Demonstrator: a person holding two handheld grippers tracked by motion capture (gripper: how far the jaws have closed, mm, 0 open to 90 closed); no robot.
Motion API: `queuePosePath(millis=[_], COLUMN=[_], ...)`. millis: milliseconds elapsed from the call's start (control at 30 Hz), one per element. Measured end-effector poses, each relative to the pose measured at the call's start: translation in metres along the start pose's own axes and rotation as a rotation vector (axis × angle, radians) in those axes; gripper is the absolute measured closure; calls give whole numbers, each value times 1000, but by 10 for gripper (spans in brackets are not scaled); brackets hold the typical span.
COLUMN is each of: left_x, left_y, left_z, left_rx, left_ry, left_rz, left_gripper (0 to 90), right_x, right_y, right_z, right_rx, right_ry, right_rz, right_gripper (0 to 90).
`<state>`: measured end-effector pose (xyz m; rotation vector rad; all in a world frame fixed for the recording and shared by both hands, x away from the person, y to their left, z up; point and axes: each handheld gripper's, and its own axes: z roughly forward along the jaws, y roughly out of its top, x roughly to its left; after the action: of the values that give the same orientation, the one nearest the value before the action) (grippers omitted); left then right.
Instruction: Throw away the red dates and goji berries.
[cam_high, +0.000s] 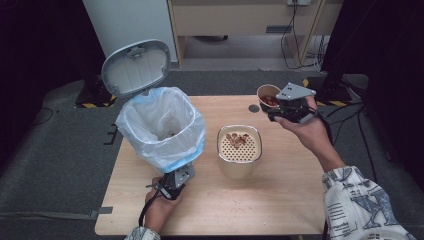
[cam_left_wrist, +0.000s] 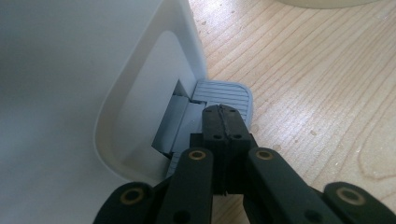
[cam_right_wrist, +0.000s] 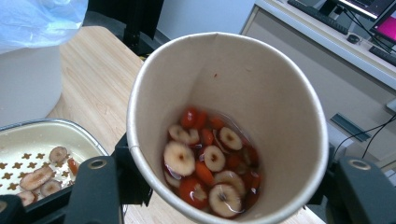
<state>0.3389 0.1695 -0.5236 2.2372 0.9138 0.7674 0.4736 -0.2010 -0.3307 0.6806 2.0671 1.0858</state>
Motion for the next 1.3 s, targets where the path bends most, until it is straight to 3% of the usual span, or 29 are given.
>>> queuePosePath(millis=[133,267,500,967,1300], left_x=[0,0,0,0,0], left_y=[0,0,0,0,0], left_z=[0,0,0,0,0], left_rx=[0,1,2,1,0], left_ry=[0,1,1,-4,-5], left_rz=[3,4,4,-1,-5], left_gripper=[894,894,894,894,894], right_x=[6,9,20,28,29], right_y=[3,5,13,13,15], right_z=[-1,-2,-7,-4,-8], right_rx=[-4,-12,-18,17,12], right_ry=[23,15,-20,-61,-60], right_rz=[-22,-20,-129,-280,-292], right_gripper=[368,368,369,369,370])
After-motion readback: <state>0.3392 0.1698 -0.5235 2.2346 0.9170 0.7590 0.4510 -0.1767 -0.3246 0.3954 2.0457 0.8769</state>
